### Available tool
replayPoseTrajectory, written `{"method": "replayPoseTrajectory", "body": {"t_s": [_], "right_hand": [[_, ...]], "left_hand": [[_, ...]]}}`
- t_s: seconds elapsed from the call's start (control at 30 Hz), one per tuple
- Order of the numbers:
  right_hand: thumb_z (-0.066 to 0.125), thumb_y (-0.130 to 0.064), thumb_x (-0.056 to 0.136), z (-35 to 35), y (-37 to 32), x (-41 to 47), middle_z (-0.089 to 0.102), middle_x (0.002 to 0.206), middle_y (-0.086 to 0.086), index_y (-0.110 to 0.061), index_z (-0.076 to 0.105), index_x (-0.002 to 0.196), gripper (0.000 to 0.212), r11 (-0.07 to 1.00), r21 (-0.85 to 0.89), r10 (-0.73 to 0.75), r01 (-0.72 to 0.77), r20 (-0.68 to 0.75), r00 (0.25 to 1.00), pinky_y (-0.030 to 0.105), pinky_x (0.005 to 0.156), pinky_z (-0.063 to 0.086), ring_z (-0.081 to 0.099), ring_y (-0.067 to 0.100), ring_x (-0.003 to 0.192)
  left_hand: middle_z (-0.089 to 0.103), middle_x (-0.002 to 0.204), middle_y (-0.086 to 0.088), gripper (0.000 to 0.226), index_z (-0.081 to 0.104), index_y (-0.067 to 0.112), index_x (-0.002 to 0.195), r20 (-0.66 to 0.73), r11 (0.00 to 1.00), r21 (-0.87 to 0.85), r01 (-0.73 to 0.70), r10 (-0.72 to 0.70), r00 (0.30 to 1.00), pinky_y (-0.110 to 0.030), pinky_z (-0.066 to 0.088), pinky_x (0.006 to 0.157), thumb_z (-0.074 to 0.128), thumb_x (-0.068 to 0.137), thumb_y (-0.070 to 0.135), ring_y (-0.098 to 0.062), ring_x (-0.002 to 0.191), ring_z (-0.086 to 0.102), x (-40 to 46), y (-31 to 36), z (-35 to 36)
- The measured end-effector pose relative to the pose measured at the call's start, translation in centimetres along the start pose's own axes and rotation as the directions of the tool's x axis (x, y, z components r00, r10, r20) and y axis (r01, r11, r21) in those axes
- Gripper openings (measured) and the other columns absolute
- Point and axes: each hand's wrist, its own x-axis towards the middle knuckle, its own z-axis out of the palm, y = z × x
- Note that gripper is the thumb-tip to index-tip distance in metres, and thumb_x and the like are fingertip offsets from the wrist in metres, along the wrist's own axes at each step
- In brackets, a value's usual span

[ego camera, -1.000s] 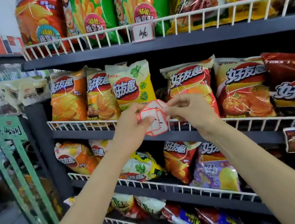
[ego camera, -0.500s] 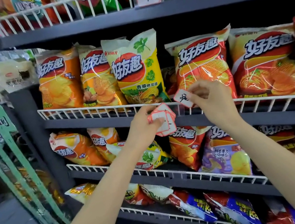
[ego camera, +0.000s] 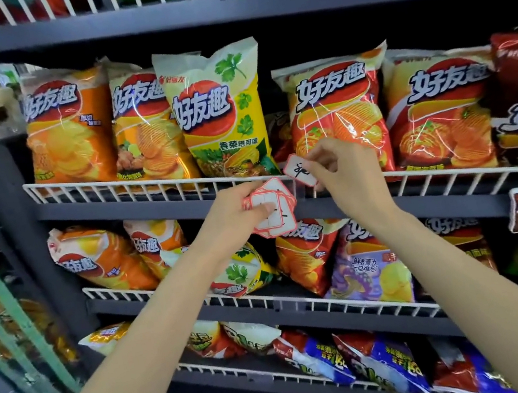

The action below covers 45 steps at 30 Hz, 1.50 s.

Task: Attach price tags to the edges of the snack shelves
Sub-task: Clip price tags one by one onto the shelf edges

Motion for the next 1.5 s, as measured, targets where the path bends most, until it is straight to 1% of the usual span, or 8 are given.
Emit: {"method": "replayPoseTrajectory", "body": {"t_s": [0.13,0.33,0.43,0.57,0.83,1.1,1.27,1.5], "right_hand": [[0.061,-0.016,0.09,-0.1,-0.1,0.2,0.063,0.07,-0.002,-0.012,0.065,0.088,0.007,1.0,0.013,-0.021,0.02,0.007,1.0,0.035,0.068,0.053,0.062,0.017,0.067],[0.061,-0.013,0.088,0.0,-0.3,0.0,0.058,0.086,-0.003,-0.011,0.072,0.094,0.012,0.992,-0.066,-0.107,0.104,-0.039,0.994,0.016,0.068,0.038,0.053,0.009,0.073],[0.06,-0.011,0.089,0.1,-0.4,-0.1,0.062,0.091,-0.001,-0.013,0.073,0.097,0.015,0.987,-0.087,-0.142,0.138,-0.036,0.989,0.017,0.073,0.039,0.051,0.005,0.077],[0.059,-0.008,0.089,0.4,-0.7,-0.1,0.067,0.096,0.001,-0.013,0.069,0.103,0.018,0.977,-0.107,-0.186,0.183,-0.022,0.982,0.024,0.077,0.046,0.054,0.007,0.081],[0.061,-0.006,0.085,1.7,-0.2,-0.1,0.063,0.08,0.011,-0.005,0.066,0.088,0.006,0.853,-0.375,-0.384,0.362,0.017,0.923,0.04,0.053,0.05,0.058,0.029,0.074],[0.069,0.01,0.073,2.7,1.3,-0.5,0.06,0.088,0.015,0.001,0.069,0.092,0.021,0.851,-0.374,-0.368,0.369,0.076,0.927,0.041,0.05,0.052,0.06,0.031,0.068],[0.071,0.015,0.068,3.1,1.6,-1.1,0.059,0.086,0.016,0.002,0.068,0.094,0.03,0.843,-0.4,-0.37,0.359,0.051,0.928,0.04,0.048,0.052,0.058,0.032,0.069],[0.068,0.023,0.057,3.1,1.3,-1.3,0.059,0.083,0.017,0.004,0.068,0.089,0.037,0.815,-0.456,-0.36,0.356,0.082,0.929,0.036,0.046,0.05,0.057,0.033,0.071]], "left_hand": [[0.066,0.106,0.003,0.041,0.053,0.018,0.129,0.034,1.0,0.031,-0.004,0.003,0.999,-0.016,0.05,0.08,0.057,0.09,0.006,-0.001,0.09,0.062,0.1,0.1,-0.1],[0.064,0.112,-0.009,0.044,0.045,0.034,0.119,0.077,0.99,0.116,0.08,-0.089,0.993,-0.038,0.051,0.091,0.062,0.087,0.01,-0.02,0.095,0.064,-0.2,-1.3,-1.0],[0.059,0.109,-0.002,0.046,0.043,0.034,0.121,0.146,0.982,0.173,0.072,-0.097,0.984,-0.03,0.049,0.079,0.061,0.088,0.007,-0.015,0.077,0.06,-0.4,-1.2,-1.8],[0.046,0.129,0.002,0.052,0.041,0.04,0.123,0.188,0.951,0.308,0.041,-0.102,0.977,-0.043,0.048,0.086,0.061,0.087,0.007,-0.029,0.093,0.061,-0.5,-1.1,-2.6],[0.044,0.133,0.004,0.055,0.04,0.042,0.123,0.191,0.943,0.333,0.016,-0.084,0.978,-0.048,0.047,0.09,0.061,0.087,0.008,-0.033,0.102,0.059,-0.4,-1.5,-2.7],[0.037,0.127,0.01,0.057,0.037,0.039,0.129,0.191,0.964,0.266,0.01,-0.063,0.98,-0.031,0.045,0.088,0.061,0.088,0.007,-0.012,0.103,0.054,-0.5,-1.9,-2.6],[0.039,0.131,0.009,0.056,0.038,0.04,0.127,0.18,0.961,0.275,0.0,-0.052,0.982,-0.027,0.043,0.078,0.061,0.087,0.007,-0.025,0.104,0.058,-0.3,-2.1,-2.5],[0.037,0.127,0.013,0.057,0.039,0.042,0.125,0.189,0.962,0.273,-0.002,-0.052,0.981,-0.045,0.047,0.09,0.062,0.087,0.006,-0.028,0.099,0.059,-0.1,-2.0,-2.7]]}}
